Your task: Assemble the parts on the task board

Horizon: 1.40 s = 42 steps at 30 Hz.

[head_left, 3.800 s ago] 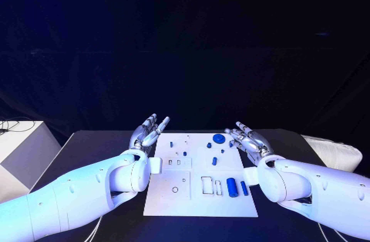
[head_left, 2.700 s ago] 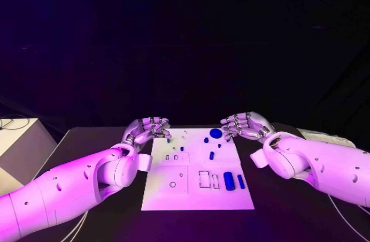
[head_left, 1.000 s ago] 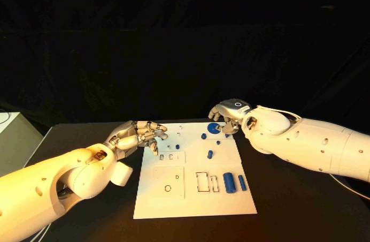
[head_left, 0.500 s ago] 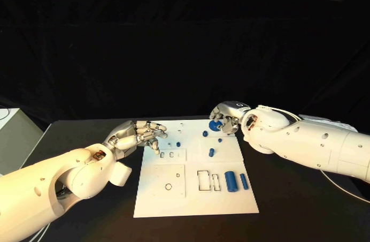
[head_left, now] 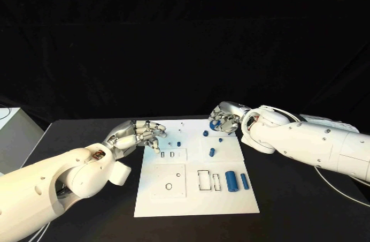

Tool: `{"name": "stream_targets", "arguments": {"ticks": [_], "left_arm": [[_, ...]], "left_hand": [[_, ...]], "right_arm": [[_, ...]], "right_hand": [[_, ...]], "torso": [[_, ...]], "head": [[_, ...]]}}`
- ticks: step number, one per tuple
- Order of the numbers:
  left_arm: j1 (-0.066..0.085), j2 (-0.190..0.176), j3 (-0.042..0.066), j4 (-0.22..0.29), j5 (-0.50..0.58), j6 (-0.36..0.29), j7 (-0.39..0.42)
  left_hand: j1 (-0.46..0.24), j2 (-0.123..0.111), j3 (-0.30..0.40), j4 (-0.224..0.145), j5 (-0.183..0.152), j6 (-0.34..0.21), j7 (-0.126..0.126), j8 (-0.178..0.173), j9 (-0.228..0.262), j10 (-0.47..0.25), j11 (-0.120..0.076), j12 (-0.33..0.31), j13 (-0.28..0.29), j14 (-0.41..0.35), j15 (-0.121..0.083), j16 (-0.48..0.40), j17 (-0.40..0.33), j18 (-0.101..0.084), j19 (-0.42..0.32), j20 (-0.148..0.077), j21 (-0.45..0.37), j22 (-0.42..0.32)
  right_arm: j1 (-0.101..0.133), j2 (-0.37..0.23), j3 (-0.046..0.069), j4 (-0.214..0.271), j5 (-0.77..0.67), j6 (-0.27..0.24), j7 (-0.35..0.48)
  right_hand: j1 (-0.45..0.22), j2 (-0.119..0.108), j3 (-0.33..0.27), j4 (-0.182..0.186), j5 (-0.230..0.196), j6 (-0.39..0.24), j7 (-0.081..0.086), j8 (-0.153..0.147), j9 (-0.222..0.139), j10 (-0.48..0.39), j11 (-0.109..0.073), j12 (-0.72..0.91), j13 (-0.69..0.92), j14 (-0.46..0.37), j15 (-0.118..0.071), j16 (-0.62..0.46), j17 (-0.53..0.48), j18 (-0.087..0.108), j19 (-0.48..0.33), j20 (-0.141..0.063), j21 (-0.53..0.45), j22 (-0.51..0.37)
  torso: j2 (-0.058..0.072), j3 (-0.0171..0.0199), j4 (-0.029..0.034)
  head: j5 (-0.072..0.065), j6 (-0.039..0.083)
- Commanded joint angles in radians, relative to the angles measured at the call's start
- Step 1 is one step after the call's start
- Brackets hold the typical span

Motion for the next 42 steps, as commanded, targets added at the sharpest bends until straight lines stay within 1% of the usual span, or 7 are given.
{"name": "stream_targets", "arguments": {"ticks": [1, 8, 11, 19, 25, 32, 42], "left_arm": [[0.001, 0.002, 0.001, -0.001, 0.01, 0.023, 0.011], [0.001, 0.004, 0.001, -0.003, 0.011, 0.031, 0.007], [0.001, 0.006, 0.001, -0.003, 0.011, 0.036, 0.006], [0.0, 0.007, 0.001, -0.004, 0.011, 0.044, 0.004], [0.0, 0.009, 0.001, -0.005, 0.011, 0.049, 0.003], [-0.002, 0.01, 0.001, -0.008, 0.01, 0.052, 0.002], [-0.003, 0.013, 0.001, -0.01, 0.006, 0.057, 0.0]], "left_hand": [[-0.011, -0.002, 0.004, -0.004, 0.001, -0.01, 0.019, -0.004, 0.002, -0.006, 0.002, -0.004, 0.0, -0.009, 0.001, -0.009, -0.004, 0.013, -0.006, 0.002, -0.006, -0.003], [-0.011, -0.001, 0.004, -0.005, 0.001, -0.012, 0.02, -0.004, 0.002, -0.009, 0.003, -0.005, 0.0, -0.014, 0.002, -0.019, -0.009, 0.013, -0.01, 0.004, -0.013, -0.007], [-0.011, -0.001, 0.004, -0.005, 0.001, -0.013, 0.02, -0.004, 0.002, -0.01, 0.003, -0.006, 0.0, -0.014, 0.003, -0.021, -0.01, 0.013, -0.011, 0.004, -0.014, -0.008], [-0.014, 0.0, 0.003, -0.003, 0.001, -0.015, 0.021, -0.005, 0.002, -0.012, 0.005, -0.007, -0.001, -0.015, 0.004, -0.026, -0.012, 0.013, -0.013, 0.005, -0.017, -0.01], [-0.017, 0.002, 0.002, -0.001, 0.001, -0.015, 0.021, -0.005, 0.003, -0.013, 0.005, -0.007, -0.001, -0.015, 0.004, -0.028, -0.013, 0.013, -0.013, 0.006, -0.019, -0.011], [-0.018, 0.003, 0.002, 0.0, 0.001, -0.015, 0.021, -0.005, 0.003, -0.014, 0.005, -0.007, -0.001, -0.015, 0.005, -0.029, -0.014, 0.013, -0.013, 0.006, -0.02, -0.012], [-0.022, 0.008, 0.003, 0.005, 0.001, -0.016, 0.021, -0.005, 0.003, -0.016, 0.005, -0.008, -0.002, -0.013, 0.005, -0.032, -0.015, 0.013, -0.013, 0.007, -0.023, -0.015]], "right_arm": [[0.001, 0.002, 0.0, -0.004, 0.022, -0.004, 0.023], [0.0, 0.011, -0.001, -0.013, -0.022, -0.028, 0.047], [-0.002, 0.015, -0.003, -0.015, -0.093, -0.042, 0.055], [-0.011, 0.019, -0.005, -0.005, -0.291, -0.067, 0.045], [-0.019, 0.022, -0.008, 0.002, -0.39, -0.037, 0.001], [-0.026, 0.024, -0.009, 0.003, -0.422, -0.035, -0.024], [-0.029, 0.036, -0.009, -0.013, -0.438, -0.03, -0.062]], "right_hand": [[-0.028, -0.013, 0.031, 0.01, 0.006, 0.057, -0.014, 0.046, 0.04, 0.097, -0.024, 0.01, 0.008, 0.042, -0.021, 0.03, 0.05, 0.016, 0.048, -0.018, 0.016, 0.006], [-0.054, -0.033, 0.064, 0.023, 0.02, 0.032, -0.012, 0.052, 0.082, 0.108, -0.023, -0.032, 0.002, 0.071, -0.027, 0.053, 0.117, 0.013, 0.093, -0.024, 0.004, -0.004], [-0.084, -0.047, 0.056, 0.047, 0.057, 0.021, -0.018, 0.048, 0.099, 0.096, -0.026, -0.038, -0.003, 0.107, -0.032, 0.076, 0.147, 0.014, 0.125, -0.026, -0.002, -0.011], [-0.11, -0.067, 0.053, 0.081, 0.044, 0.008, -0.027, 0.037, 0.12, 0.074, -0.031, -0.04, -0.01, 0.157, -0.041, 0.128, 0.179, 0.001, 0.201, -0.033, 0.041, 0.046], [-0.137, -0.101, 0.018, 0.111, 0.009, -0.045, -0.024, 0.0, 0.11, -0.002, -0.029, -0.04, -0.012, 0.163, -0.037, 0.155, 0.181, -0.003, 0.233, -0.03, 0.042, 0.055], [-0.111, -0.091, -0.039, 0.123, -0.001, -0.053, -0.028, -0.015, 0.101, -0.031, -0.032, -0.036, -0.01, 0.18, -0.039, 0.196, 0.181, -0.016, 0.27, -0.033, 0.1, 0.134], [-0.105, -0.079, -0.041, 0.139, -0.004, -0.026, -0.044, -0.009, 0.101, -0.009, -0.043, -0.035, -0.009, 0.181, -0.056, 0.229, 0.184, -0.022, 0.296, -0.048, 0.151, 0.195]], "torso": [[0.001, -0.0008, 0.0017], [0.003, 0.0002, -0.002], [0.003, 0.0004, 0.0002], [0.01, 0.0006, 0.002], [0.016, 0.0004, 0.0038], [0.024, -0.0005, 0.0054], [0.035, -0.0025, 0.0109]], "head": [[-0.001, -0.001], [0.0, -0.002], [-0.002, -0.003], [-0.003, -0.004], [-0.007, -0.004], [-0.01, -0.003], [-0.014, 0.0]]}}
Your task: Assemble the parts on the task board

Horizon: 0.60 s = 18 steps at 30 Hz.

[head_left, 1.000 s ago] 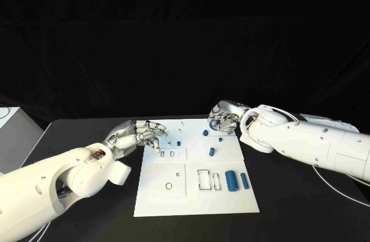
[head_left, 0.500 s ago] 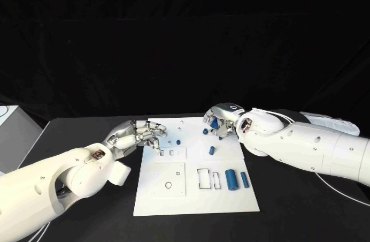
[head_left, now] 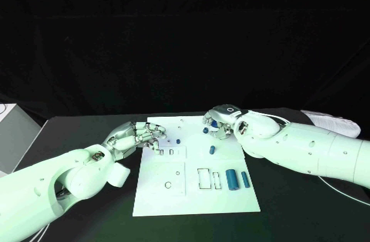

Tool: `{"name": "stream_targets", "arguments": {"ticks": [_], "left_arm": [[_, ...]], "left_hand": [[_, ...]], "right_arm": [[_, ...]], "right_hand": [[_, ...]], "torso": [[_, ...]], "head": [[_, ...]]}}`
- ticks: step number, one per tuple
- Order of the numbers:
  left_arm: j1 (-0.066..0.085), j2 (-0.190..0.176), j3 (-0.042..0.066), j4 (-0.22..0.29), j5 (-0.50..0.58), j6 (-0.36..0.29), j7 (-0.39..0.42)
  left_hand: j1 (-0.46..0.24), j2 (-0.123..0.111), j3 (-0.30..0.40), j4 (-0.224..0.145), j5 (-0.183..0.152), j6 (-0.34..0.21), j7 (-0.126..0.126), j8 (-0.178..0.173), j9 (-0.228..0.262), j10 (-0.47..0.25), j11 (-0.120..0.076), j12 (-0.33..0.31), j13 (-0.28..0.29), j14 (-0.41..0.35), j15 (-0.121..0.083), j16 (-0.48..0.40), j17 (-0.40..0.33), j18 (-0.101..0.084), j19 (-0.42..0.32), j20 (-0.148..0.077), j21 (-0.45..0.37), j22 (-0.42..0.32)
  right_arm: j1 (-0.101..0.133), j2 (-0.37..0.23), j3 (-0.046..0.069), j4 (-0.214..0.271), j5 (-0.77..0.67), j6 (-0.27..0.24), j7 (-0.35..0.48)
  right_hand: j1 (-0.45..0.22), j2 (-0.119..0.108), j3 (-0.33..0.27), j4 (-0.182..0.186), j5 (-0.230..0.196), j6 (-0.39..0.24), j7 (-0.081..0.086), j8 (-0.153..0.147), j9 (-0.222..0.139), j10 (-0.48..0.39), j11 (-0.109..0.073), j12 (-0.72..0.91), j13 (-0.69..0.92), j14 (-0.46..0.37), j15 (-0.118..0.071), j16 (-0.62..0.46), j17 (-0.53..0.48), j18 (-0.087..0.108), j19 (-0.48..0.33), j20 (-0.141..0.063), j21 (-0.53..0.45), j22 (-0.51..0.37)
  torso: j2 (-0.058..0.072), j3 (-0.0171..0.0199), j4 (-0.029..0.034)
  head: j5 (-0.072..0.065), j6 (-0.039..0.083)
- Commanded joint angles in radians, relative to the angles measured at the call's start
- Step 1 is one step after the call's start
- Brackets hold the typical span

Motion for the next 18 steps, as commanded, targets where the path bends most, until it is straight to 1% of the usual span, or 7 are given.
{"name": "stream_targets", "arguments": {"ticks": [1, 5, 7, 11, 15, 18], "left_arm": [[-0.001, 0.002, 0.001, 0.001, 0.001, 0.023, 0.004], [-0.001, 0.002, 0.001, 0.0, 0.0, 0.025, 0.002], [-0.001, 0.001, 0.001, 0.001, 0.0, 0.026, 0.002], [-0.001, 0.002, 0.001, 0.001, -0.001, 0.027, 0.0], [-0.001, 0.002, 0.001, 0.0, -0.001, 0.026, 0.0], [-0.001, 0.002, 0.001, 0.0, -0.001, 0.026, 0.0]], "left_hand": [[-0.009, 0.003, 0.0, 0.008, 0.001, -0.009, 0.021, -0.005, 0.001, -0.008, -0.002, -0.005, -0.002, -0.007, 0.002, -0.005, -0.002, 0.013, -0.006, 0.001, -0.008, -0.002], [-0.011, 0.004, 0.0, 0.009, 0.001, -0.009, 0.021, -0.005, 0.001, -0.009, -0.002, -0.005, -0.002, -0.007, 0.002, -0.006, -0.002, 0.013, -0.006, 0.001, -0.009, -0.002], [-0.013, 0.006, 0.0, 0.011, 0.001, -0.009, 0.021, -0.005, 0.002, -0.009, -0.002, -0.005, -0.002, -0.006, 0.002, -0.007, -0.003, 0.013, -0.006, 0.001, -0.01, -0.003], [-0.014, 0.007, 0.0, 0.013, 0.001, -0.009, 0.021, -0.005, 0.002, -0.009, -0.002, -0.005, -0.002, -0.006, 0.003, -0.008, -0.003, 0.013, -0.006, 0.002, -0.011, -0.004], [-0.015, 0.008, 0.0, 0.014, 0.001, -0.009, 0.021, -0.005, 0.002, -0.01, -0.002, -0.005, -0.003, -0.006, 0.003, -0.009, -0.003, 0.013, -0.006, 0.002, -0.012, -0.005], [-0.015, 0.008, 0.0, 0.014, 0.001, -0.009, 0.021, -0.005, 0.002, -0.01, -0.002, -0.005, -0.003, -0.006, 0.003, -0.009, -0.003, 0.013, -0.006, 0.002, -0.012, -0.005]], "right_arm": [[-0.001, 0.003, 0.0, -0.007, -0.04, 0.014, -0.039], [-0.001, 0.005, 0.0, -0.011, -0.04, 0.01, -0.049], [-0.001, 0.006, 0.0, -0.011, -0.037, 0.013, -0.052], [0.0, 0.009, 0.0, -0.012, -0.029, 0.026, -0.057], [0.0, 0.012, 0.001, -0.014, -0.02, 0.042, -0.06], [0.0, 0.015, 0.001, -0.016, -0.012, 0.052, -0.061]], "right_hand": [[0.008, 0.009, 0.002, 0.011, -0.007, 0.017, -0.005, 0.002, 0.0, 0.015, -0.002, 0.004, 0.001, -0.003, -0.011, 0.01, 0.002, -0.011, 0.032, -0.013, 0.007, 0.007], [0.009, 0.016, 0.016, 0.019, -0.009, 0.031, -0.008, 0.006, 0.001, 0.029, -0.004, 0.005, 0.001, -0.007, -0.011, 0.02, 0.002, -0.013, 0.034, -0.016, 0.012, 0.012], [0.009, 0.019, 0.023, 0.022, -0.009, 0.037, -0.008, 0.008, 0.001, 0.037, -0.005, 0.005, 0.002, -0.008, -0.011, 0.025, 0.002, -0.014, 0.035, -0.017, 0.015, 0.016], [0.007, 0.021, 0.03, 0.026, -0.008, 0.04, -0.009, 0.009, 0.001, 0.041, -0.005, 0.004, 0.001, -0.01, -0.011, 0.029, 0.002, -0.015, 0.035, -0.018, 0.016, 0.018], [0.0, 0.019, 0.035, 0.035, -0.009, 0.032, -0.006, 0.002, -0.002, 0.03, -0.002, -0.001, -0.001, -0.013, -0.011, 0.036, 0.001, -0.015, 0.033, -0.018, 0.013, 0.015], [-0.003, 0.019, 0.036, 0.038, -0.01, 0.032, -0.006, 0.002, -0.002, 0.028, -0.002, -0.001, -0.001, -0.013, -0.011, 0.038, 0.001, -0.015, 0.033, -0.018, 0.012, 0.013]], "torso": [[0.006, -0.0015, 0.0035], [0.009, -0.0015, 0.0049], [0.008, -0.0015, 0.0049], [0.009, -0.0028, 0.0058], [0.011, -0.0026, 0.0057], [0.012, -0.0035, 0.0056]], "head": [[-0.002, 0.001], [-0.002, 0.001], [-0.002, -0.001], [-0.001, -0.004], [-0.001, -0.006], [-0.002, -0.006]]}}
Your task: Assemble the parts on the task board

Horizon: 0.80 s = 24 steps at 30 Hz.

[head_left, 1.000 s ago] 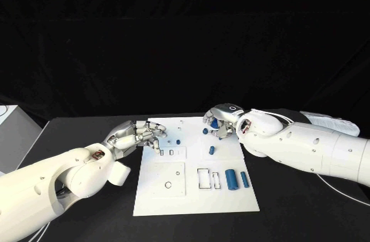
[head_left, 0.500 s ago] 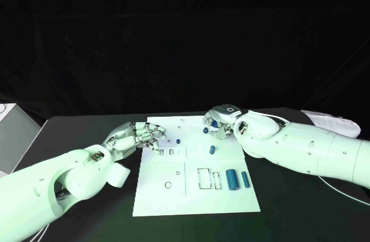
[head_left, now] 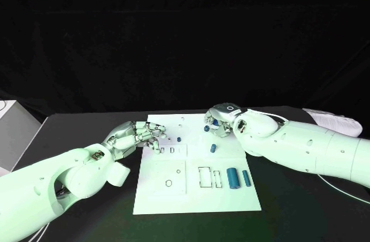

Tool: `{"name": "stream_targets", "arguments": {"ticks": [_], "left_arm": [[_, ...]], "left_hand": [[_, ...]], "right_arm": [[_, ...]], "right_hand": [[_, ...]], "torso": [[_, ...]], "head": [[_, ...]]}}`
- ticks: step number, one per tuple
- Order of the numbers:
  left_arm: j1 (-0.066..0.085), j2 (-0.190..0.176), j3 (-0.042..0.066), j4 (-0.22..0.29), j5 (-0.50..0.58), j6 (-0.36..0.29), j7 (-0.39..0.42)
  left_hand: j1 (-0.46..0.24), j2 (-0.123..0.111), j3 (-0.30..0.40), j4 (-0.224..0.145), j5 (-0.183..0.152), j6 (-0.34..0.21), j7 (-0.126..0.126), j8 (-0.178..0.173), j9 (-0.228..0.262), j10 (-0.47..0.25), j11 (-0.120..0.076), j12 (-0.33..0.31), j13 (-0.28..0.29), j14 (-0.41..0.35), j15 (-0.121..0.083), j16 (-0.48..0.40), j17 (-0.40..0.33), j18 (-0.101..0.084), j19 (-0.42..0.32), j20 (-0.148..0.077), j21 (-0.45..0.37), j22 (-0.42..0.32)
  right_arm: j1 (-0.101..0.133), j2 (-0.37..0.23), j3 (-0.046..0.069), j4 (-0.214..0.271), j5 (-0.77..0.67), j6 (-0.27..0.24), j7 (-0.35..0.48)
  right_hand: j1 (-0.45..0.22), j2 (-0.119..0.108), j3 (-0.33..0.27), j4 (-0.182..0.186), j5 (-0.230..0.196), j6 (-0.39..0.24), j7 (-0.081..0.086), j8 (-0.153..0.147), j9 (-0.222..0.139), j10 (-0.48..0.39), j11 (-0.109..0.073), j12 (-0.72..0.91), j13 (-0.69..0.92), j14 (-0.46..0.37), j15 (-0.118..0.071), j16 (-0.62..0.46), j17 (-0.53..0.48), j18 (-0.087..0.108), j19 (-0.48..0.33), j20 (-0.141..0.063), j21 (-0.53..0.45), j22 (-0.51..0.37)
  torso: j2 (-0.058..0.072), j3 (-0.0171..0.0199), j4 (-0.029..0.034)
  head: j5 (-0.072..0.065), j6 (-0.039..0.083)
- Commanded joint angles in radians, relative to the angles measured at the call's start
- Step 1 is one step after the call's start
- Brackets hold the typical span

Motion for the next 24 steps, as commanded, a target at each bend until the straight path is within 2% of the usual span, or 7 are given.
{"name": "stream_targets", "arguments": {"ticks": [1, 5, 15, 24], "left_arm": [[0.0, 0.003, 0.001, 0.001, 0.001, 0.019, 0.004], [0.0, 0.003, 0.001, 0.002, 0.0, 0.019, 0.004], [0.0, 0.001, 0.001, 0.005, 0.0, 0.019, 0.005], [0.0, 0.001, 0.001, 0.004, 0.0, 0.02, 0.005]], "left_hand": [[-0.007, 0.0, 0.0, 0.008, 0.001, -0.006, 0.024, -0.005, 0.001, -0.006, 0.002, -0.005, -0.001, -0.006, 0.003, -0.005, -0.001, 0.013, -0.006, 0.002, -0.004, -0.001], [-0.007, 0.001, 0.0, 0.008, 0.001, -0.006, 0.024, -0.005, 0.001, -0.007, 0.002, -0.006, -0.002, -0.006, 0.003, -0.005, -0.002, 0.013, -0.006, 0.002, -0.004, -0.001], [-0.007, 0.001, 0.0, 0.008, 0.001, -0.006, 0.024, -0.005, 0.001, -0.007, 0.002, -0.006, -0.002, -0.006, 0.003, -0.005, -0.002, 0.013, -0.006, 0.002, -0.004, -0.001], [-0.007, 0.001, 0.0, 0.009, 0.001, -0.007, 0.024, -0.005, 0.001, -0.007, 0.002, -0.006, -0.002, -0.007, 0.003, -0.006, -0.002, 0.013, -0.006, 0.002, -0.005, -0.002]], "right_arm": [[0.0, 0.004, 0.0, -0.004, 0.007, 0.041, -0.013], [0.0, 0.012, 0.0, -0.012, 0.015, 0.055, -0.013], [0.0, 0.026, 0.0, -0.037, 0.017, 0.067, -0.018], [0.001, 0.035, 0.001, -0.045, 0.016, 0.053, -0.018]], "right_hand": [[-0.005, 0.005, 0.007, 0.003, -0.005, 0.001, 0.003, -0.002, -0.001, -0.003, 0.003, -0.001, -0.001, -0.007, -0.002, 0.005, 0.001, -0.011, 0.031, -0.006, -0.001, -0.003], [-0.01, 0.004, 0.007, 0.008, -0.01, -0.003, 0.006, -0.006, -0.003, -0.007, 0.004, -0.001, -0.001, -0.009, 0.0, 0.009, 0.0, -0.011, 0.03, -0.005, -0.002, -0.004], [-0.012, 0.008, 0.009, 0.012, -0.012, -0.002, 0.008, -0.006, -0.003, -0.005, 0.005, 0.001, 0.0, -0.01, 0.002, 0.011, -0.001, -0.012, 0.029, -0.004, -0.004, -0.005], [-0.011, 0.013, 0.015, 0.017, -0.008, 0.005, 0.011, -0.004, -0.002, 0.005, 0.007, 0.004, 0.001, -0.013, 0.005, 0.017, -0.002, -0.013, 0.028, -0.002, -0.002, -0.002]], "torso": [[0.002, -0.0012, 0.0], [0.003, 0.0005, -0.0004], [0.004, -0.0001, 0.0014], [0.005, -0.0003, -0.001]], "head": [[0.0, -0.002], [0.001, -0.003], [0.001, -0.006], [0.005, -0.012]]}}
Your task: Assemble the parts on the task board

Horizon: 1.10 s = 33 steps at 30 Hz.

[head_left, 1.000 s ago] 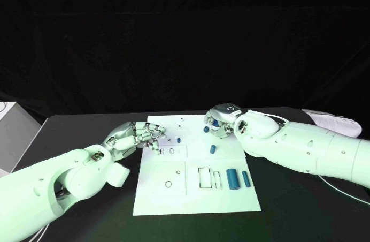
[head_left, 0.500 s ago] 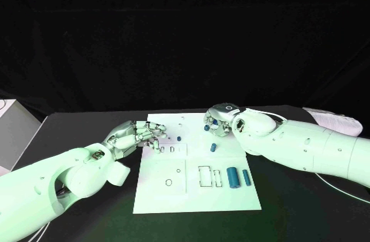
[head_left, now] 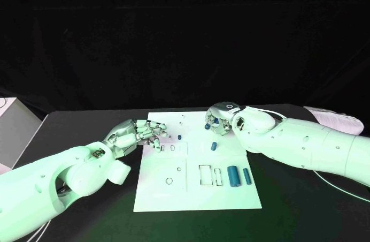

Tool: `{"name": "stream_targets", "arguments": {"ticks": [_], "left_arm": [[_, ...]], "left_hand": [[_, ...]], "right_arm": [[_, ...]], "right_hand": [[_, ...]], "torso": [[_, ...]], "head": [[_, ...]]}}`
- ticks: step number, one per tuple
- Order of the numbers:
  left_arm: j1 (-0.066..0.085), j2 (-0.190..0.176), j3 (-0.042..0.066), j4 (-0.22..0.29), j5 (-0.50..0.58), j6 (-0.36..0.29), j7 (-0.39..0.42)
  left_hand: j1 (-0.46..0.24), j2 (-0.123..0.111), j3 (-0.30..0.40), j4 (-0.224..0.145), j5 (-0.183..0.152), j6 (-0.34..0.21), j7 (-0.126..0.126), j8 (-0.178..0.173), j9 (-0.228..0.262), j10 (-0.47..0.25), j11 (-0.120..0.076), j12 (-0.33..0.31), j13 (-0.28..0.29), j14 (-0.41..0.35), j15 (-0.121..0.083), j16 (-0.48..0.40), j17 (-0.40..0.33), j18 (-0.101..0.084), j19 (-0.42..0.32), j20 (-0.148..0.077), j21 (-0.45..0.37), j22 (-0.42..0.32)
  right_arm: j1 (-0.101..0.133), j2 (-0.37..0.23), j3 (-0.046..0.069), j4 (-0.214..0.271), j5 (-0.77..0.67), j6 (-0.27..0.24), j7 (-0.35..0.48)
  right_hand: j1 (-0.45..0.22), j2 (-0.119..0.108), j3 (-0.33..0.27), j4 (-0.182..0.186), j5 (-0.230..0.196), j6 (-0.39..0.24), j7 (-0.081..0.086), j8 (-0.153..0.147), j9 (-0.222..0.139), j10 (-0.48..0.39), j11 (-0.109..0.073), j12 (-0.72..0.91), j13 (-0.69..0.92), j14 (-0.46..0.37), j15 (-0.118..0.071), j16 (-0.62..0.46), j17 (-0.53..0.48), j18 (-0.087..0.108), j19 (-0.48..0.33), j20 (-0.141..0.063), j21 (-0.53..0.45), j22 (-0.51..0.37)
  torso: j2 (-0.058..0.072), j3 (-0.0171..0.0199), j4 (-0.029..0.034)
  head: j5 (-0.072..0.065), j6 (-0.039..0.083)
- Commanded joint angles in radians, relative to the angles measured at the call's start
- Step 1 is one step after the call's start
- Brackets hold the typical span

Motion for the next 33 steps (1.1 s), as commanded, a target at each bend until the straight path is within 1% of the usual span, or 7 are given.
{"name": "stream_targets", "arguments": {"ticks": [1, 7, 17, 24, 30, 31, 33], "left_arm": [[0.0, 0.002, 0.001, 0.002, 0.001, 0.018, 0.006], [0.0, 0.002, 0.001, 0.003, 0.001, 0.019, 0.006], [0.0, 0.002, 0.001, 0.005, 0.001, 0.021, 0.006], [0.0, 0.002, 0.001, 0.005, 0.001, 0.021, 0.006], [0.0, 0.004, 0.001, 0.003, 0.001, 0.021, 0.005], [0.0, 0.004, 0.001, 0.003, 0.001, 0.021, 0.005], [0.0, 0.004, 0.001, 0.003, 0.001, 0.02, 0.005]], "left_hand": [[-0.007, 0.001, -0.003, 0.006, 0.001, -0.007, 0.024, -0.005, 0.001, -0.007, 0.002, -0.006, -0.001, -0.007, 0.003, -0.007, -0.001, 0.013, -0.006, 0.002, -0.005, -0.001], [-0.007, 0.001, -0.003, 0.006, 0.001, -0.007, 0.024, -0.005, 0.001, -0.007, 0.002, -0.006, -0.001, -0.007, 0.003, -0.007, -0.001, 0.013, -0.006, 0.002, -0.005, -0.001], [-0.011, 0.001, -0.004, 0.009, 0.001, -0.008, 0.025, -0.005, 0.002, -0.008, 0.003, -0.007, -0.001, -0.007, 0.004, -0.009, -0.002, 0.013, -0.006, 0.003, -0.009, -0.004], [-0.011, 0.001, -0.004, 0.009, 0.001, -0.008, 0.025, -0.005, 0.002, -0.008, 0.003, -0.007, -0.001, -0.007, 0.004, -0.009, -0.002, 0.013, -0.006, 0.003, -0.009, -0.004], [-0.012, 0.001, -0.005, 0.01, 0.001, -0.009, 0.024, -0.005, 0.002, -0.008, 0.003, -0.007, -0.002, -0.007, 0.004, -0.01, -0.002, 0.013, -0.006, 0.003, -0.01, -0.004], [-0.012, 0.001, -0.005, 0.01, 0.001, -0.009, 0.024, -0.005, 0.002, -0.008, 0.003, -0.007, -0.002, -0.007, 0.004, -0.01, -0.002, 0.013, -0.006, 0.003, -0.01, -0.004], [-0.012, 0.001, -0.005, 0.01, 0.001, -0.009, 0.024, -0.005, 0.002, -0.008, 0.003, -0.007, -0.002, -0.007, 0.004, -0.01, -0.002, 0.013, -0.006, 0.003, -0.01, -0.004]], "right_arm": [[0.0, 0.004, 0.0, -0.002, -0.003, 0.004, -0.003], [0.0, 0.015, 0.0, -0.01, -0.001, -0.015, -0.004], [0.0, 0.03, 0.0, -0.029, 0.002, -0.014, -0.002], [0.0, 0.033, 0.0, -0.025, 0.004, -0.015, 0.001], [0.0, 0.032, 0.0, -0.025, -0.002, -0.011, -0.006], [0.0, 0.032, 0.0, -0.026, -0.003, -0.01, -0.008], [0.0, 0.031, 0.0, -0.026, -0.007, -0.011, -0.012]], "right_hand": [[-0.002, 0.005, 0.002, 0.004, -0.001, 0.002, 0.007, -0.003, -0.001, 0.008, 0.001, 0.004, 0.001, -0.009, 0.002, 0.004, -0.002, -0.014, 0.028, -0.002, -0.001, 0.002], [-0.003, 0.009, 0.009, 0.009, 0.0, 0.01, 0.009, -0.001, 0.0, 0.027, 0.002, 0.007, 0.003, -0.012, 0.004, 0.01, -0.003, -0.014, 0.027, -0.001, 0.0, 0.005], [-0.002, 0.008, 0.013, 0.01, -0.002, 0.016, 0.008, 0.002, 0.002, 0.039, 0.001, 0.008, 0.004, -0.014, 0.003, 0.015, -0.004, -0.014, 0.026, -0.001, 0.0, 0.004], [0.006, 0.012, 0.024, 0.01, -0.002, 0.033, 0.003, 0.012, 0.007, 0.065, -0.005, 0.01, 0.006, -0.017, 0.0, 0.023, -0.006, -0.013, 0.026, -0.003, 0.007, 0.014], [0.039, 0.033, 0.05, -0.009, 0.008, 0.062, -0.005, 0.031, 0.02, 0.108, -0.014, 0.011, 0.009, -0.023, -0.008, 0.038, -0.008, -0.013, 0.025, -0.007, 0.016, 0.029], [0.047, 0.038, 0.054, -0.016, 0.002, 0.069, -0.007, 0.037, 0.024, 0.119, -0.017, 0.012, 0.011, -0.024, -0.009, 0.04, -0.008, -0.013, 0.025, -0.008, 0.02, 0.034], [0.06, 0.049, 0.065, -0.027, -0.033, 0.084, -0.011, 0.048, 0.032, 0.141, -0.022, 0.013, 0.014, -0.026, -0.013, 0.047, -0.009, -0.014, 0.024, -0.011, 0.027, 0.044]], "torso": [[0.001, -0.0002, -0.001], [0.003, -0.0004, -0.0002], [0.007, -0.0013, 0.0014], [0.006, -0.0008, -0.0003], [0.007, -0.0016, 0.0012], [0.007, -0.0013, 0.0011], [0.007, -0.0011, 0.0006]], "head": [[0.0, -0.002], [0.0, -0.006], [0.0, -0.008], [0.001, -0.012], [-0.002, -0.015], [-0.001, -0.015], [0.0, -0.016]]}}
